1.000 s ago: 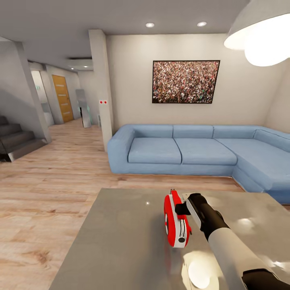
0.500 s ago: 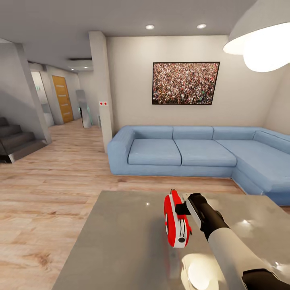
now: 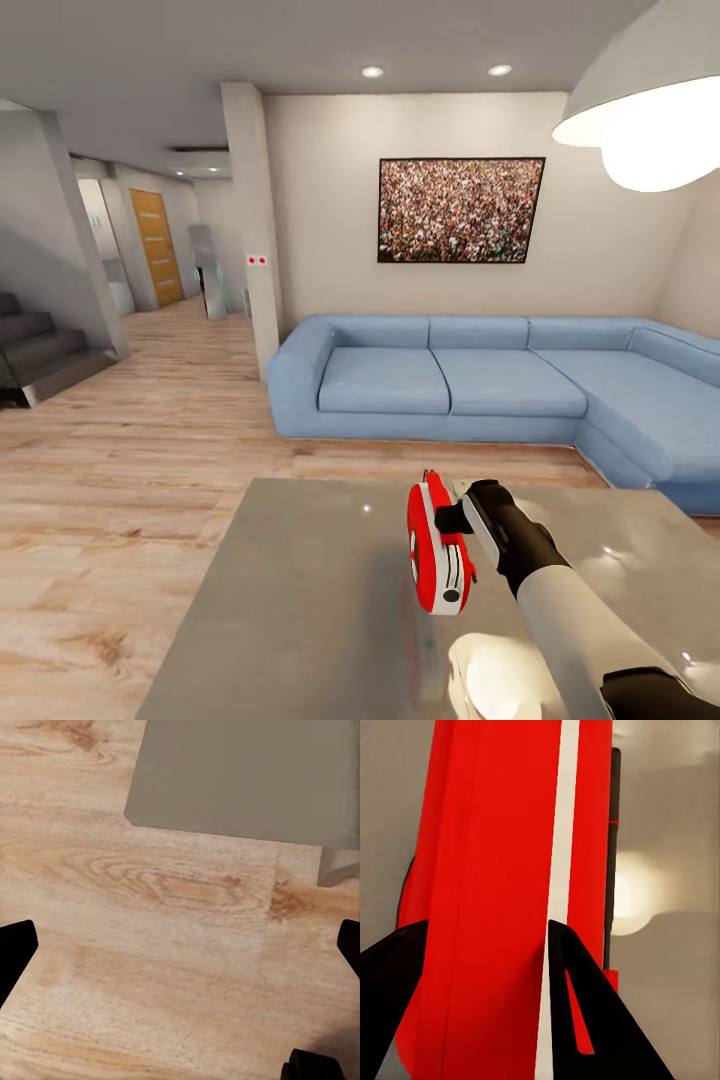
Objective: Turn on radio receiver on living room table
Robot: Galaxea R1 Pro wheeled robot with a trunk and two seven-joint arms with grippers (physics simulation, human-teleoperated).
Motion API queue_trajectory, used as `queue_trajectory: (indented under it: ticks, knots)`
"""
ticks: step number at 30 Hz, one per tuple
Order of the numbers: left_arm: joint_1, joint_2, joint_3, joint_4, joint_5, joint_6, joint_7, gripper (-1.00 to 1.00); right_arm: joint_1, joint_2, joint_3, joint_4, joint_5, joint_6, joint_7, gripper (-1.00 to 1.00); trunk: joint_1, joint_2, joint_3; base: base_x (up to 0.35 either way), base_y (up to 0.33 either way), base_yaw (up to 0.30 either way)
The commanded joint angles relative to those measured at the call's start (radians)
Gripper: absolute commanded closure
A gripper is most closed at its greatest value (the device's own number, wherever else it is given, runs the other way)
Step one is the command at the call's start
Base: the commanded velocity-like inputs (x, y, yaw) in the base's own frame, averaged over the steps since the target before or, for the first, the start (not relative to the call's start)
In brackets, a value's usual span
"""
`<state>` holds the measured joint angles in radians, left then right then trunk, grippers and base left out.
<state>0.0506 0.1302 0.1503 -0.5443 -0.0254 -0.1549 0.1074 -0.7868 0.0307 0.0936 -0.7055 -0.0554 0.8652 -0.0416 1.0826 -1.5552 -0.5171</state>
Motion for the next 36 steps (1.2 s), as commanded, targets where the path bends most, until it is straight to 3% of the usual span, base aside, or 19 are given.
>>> queue_trajectory:
  ticks: [1, 4, 6, 7, 9, 16, 19, 22, 24, 28, 30, 32, 33, 36]
  knots:
    - [0.000, 0.000, 0.000, 0.000, 0.000, 0.000, 0.000, -1.00, 0.000, 0.000, 0.000, 0.000, 0.000, -0.001, 0.000, 1.00, 0.000, 0.000, 0.000, 0.000, 0.000, 0.000]
    - [0.000, 0.001, 0.000, 0.000, 0.001, 0.000, 0.000, -1.00, 0.000, -0.002, 0.000, 0.000, 0.000, -0.010, 0.027, 1.00, 0.000, 0.000, 0.000, 0.000, 0.000, 0.000]
    - [0.000, 0.002, 0.000, 0.000, 0.002, 0.001, 0.000, -1.00, 0.000, -0.006, -0.001, 0.000, 0.004, -0.026, 0.091, 1.00, 0.000, 0.000, 0.000, 0.000, 0.000, 0.000]
    - [0.000, 0.001, 0.000, 0.000, 0.002, 0.001, 0.000, -1.00, 0.000, -0.010, -0.001, 0.000, 0.007, -0.035, 0.157, 1.00, 0.000, 0.000, 0.000, 0.000, 0.000, 0.000]
    - [0.000, -0.001, 0.000, 0.000, 0.001, 0.000, 0.001, -1.00, 0.000, -0.020, 0.000, 0.000, 0.010, -0.044, 0.227, 1.00, 0.000, 0.000, 0.000, 0.000, 0.000, 0.000]
    - [0.000, 0.002, 0.001, 0.000, 0.002, -0.001, 0.001, -1.00, 0.000, -0.104, 0.004, 0.000, 0.021, -0.138, 0.603, 1.00, 0.000, 0.000, 0.000, 0.000, 0.000, 0.000]
    - [0.000, 0.005, 0.002, -0.001, 0.006, -0.001, -0.001, -1.00, 0.000, -0.123, 0.004, 0.000, 0.067, -0.156, 0.718, 1.00, 0.000, 0.000, 0.000, 0.000, 0.000, 0.000]
    - [0.000, 0.005, 0.003, -0.021, 0.008, 0.004, -0.002, -1.00, 0.000, -0.130, 0.005, 0.000, 0.167, -0.190, 0.830, 1.00, 0.000, 0.000, 0.000, 0.000, 0.000, 0.000]
    - [0.000, 0.002, 0.003, -0.047, 0.008, 0.008, -0.004, -1.00, 0.000, -0.132, 0.005, 0.000, 0.238, -0.251, 0.908, 1.00, 0.000, 0.000, 0.000, 0.000, 0.000, 0.000]
    - [0.000, 0.006, 0.003, -0.101, 0.008, 0.016, -0.007, -1.00, 0.000, -0.135, 0.004, 0.001, 0.339, -0.335, 1.061, 1.00, 0.000, 0.000, 0.000, 0.000, 0.000, 0.000]
    - [0.000, 0.009, 0.003, -0.156, 0.008, 0.059, -0.013, -1.00, 0.000, -0.141, 0.003, 0.001, 0.374, -0.350, 1.111, 1.00, 0.000, 0.000, 0.000, 0.000, 0.000, 0.000]
    - [0.000, 0.011, 0.003, -0.228, 0.008, 0.154, -0.031, -1.00, 0.000, -0.145, 0.003, 0.000, 0.389, -0.356, 1.134, 1.00, 0.000, 0.000, 0.000, 0.000, 0.000, 0.000]
    - [0.000, 0.011, 0.004, -0.268, 0.007, 0.204, -0.041, 1.00, 0.000, -0.146, 0.003, 0.001, 0.393, -0.358, 1.139, 1.00, 0.000, 0.000, 0.000, 0.000, 0.000, 0.000]
    - [0.000, 0.014, 0.011, -0.372, 0.006, 0.297, -0.056, 1.00, 0.000, -0.147, 0.003, 0.001, 0.400, -0.360, 1.147, 1.00, 0.000, 0.000, 0.000, 0.000, 0.000, 0.000]
